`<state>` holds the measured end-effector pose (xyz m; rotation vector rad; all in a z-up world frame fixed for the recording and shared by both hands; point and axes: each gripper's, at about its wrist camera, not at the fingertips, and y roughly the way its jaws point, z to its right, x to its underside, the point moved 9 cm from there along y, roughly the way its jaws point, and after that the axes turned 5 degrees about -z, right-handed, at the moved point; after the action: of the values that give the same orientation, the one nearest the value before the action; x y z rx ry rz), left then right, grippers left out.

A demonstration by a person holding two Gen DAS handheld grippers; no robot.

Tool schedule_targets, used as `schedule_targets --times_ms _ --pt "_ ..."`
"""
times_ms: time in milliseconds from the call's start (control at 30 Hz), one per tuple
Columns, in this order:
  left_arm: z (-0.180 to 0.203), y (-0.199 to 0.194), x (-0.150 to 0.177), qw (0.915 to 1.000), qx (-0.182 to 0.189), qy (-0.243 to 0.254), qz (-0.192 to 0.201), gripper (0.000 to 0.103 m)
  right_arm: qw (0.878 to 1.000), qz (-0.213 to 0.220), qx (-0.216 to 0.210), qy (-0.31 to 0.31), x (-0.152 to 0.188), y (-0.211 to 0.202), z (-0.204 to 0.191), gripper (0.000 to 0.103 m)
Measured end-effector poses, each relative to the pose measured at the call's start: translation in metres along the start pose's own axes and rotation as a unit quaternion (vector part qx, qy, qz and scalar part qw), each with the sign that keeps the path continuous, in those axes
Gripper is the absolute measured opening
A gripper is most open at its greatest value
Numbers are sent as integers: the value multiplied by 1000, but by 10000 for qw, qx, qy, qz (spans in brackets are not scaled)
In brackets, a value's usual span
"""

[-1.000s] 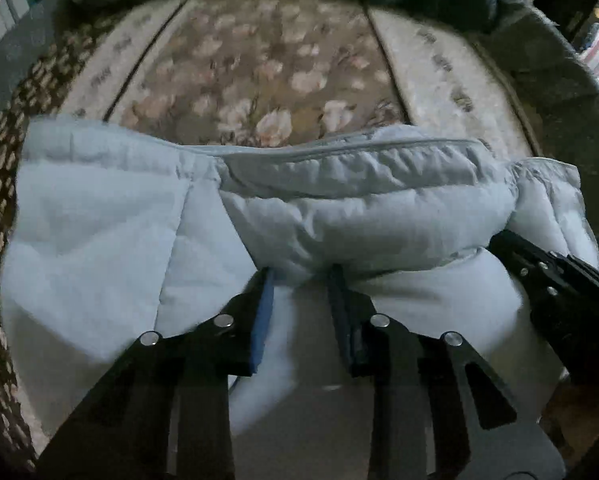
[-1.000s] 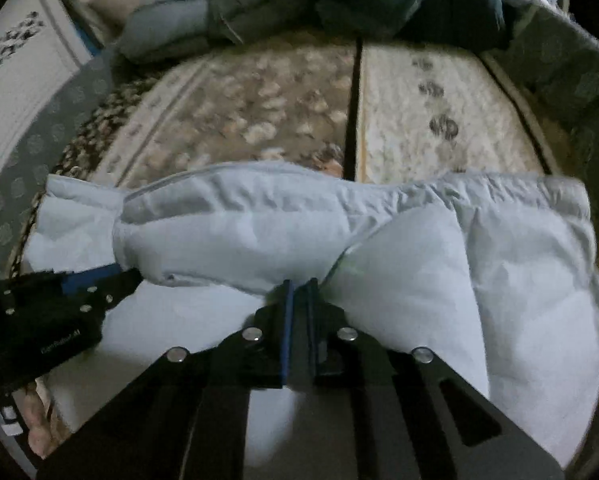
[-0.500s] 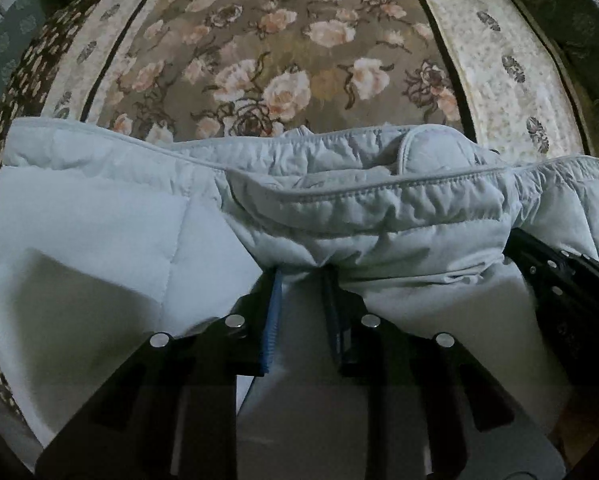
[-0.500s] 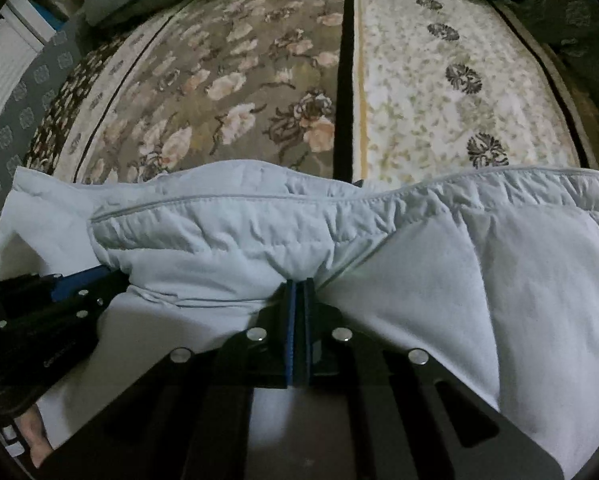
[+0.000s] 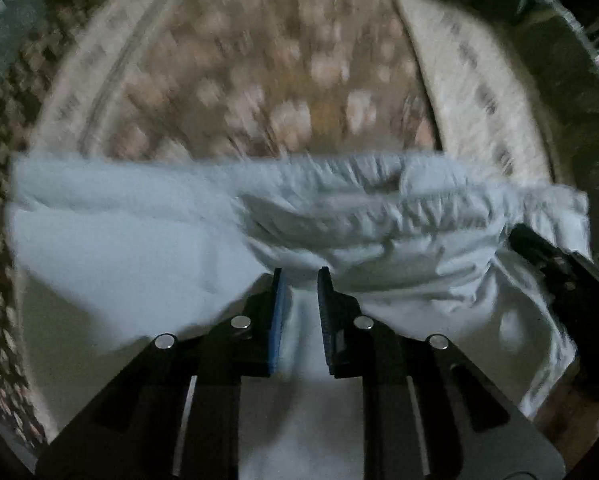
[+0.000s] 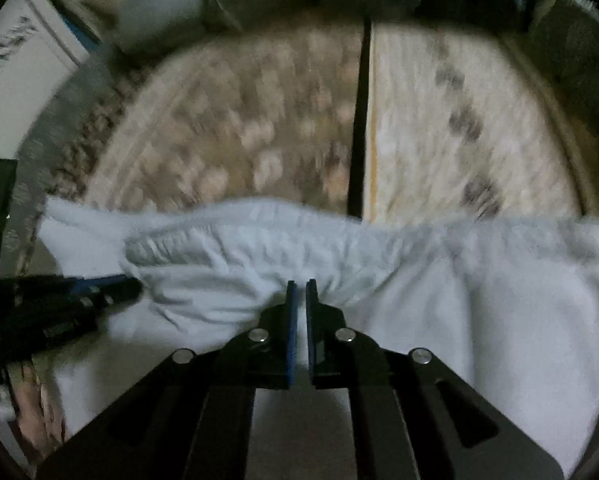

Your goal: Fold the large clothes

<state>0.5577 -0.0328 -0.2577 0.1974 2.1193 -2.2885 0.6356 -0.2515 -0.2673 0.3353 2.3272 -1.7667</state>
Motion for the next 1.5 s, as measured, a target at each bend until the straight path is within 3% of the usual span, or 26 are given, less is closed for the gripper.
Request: schedule_targets --times_ms 100,267,333,400,500,633,833,967,1233,1367,1500 --pt "-28 -39 12 9986 -112 -14 516 17 9991 420 -81 26 9 -50 16 4" --pt "-88 -46 27 9961 -169 -410 759 17 9957 755 424 342 27 -89 73 7" --pt "-95 -33 28 9969 -120 -504 586 15 9962 493 461 552 35 -76 92 7" --pt "-102 -23 28 9973 -254 -513 466 8 9948 200 838 550 44 -54 111 7" --pt "-104 -5 23 9972 -479 -496 277 2 9935 43 944 637 44 -34 124 3" --pt "-119 26 18 9969 -439 -633 -172 2 9912 -487 1043 651 38 2 131 0" --pt "-119 51 11 9963 -505 -530 -448 2 9869 -855 1130 770 39 30 136 0" --pt "-121 65 8 9956 -327 -625 -621 2 9857 -928 1142 817 41 40 140 0" --pt "-117 79 3 9953 -504 -367 -742 2 9853 -1008 1135 780 41 50 143 0" --pt "-116 83 3 9949 -639 -313 -716 2 9832 -1055 1327 678 40 49 139 0" --pt "-111 52 10 9977 -453 -394 -309 2 9899 -581 1175 539 38 18 130 4"
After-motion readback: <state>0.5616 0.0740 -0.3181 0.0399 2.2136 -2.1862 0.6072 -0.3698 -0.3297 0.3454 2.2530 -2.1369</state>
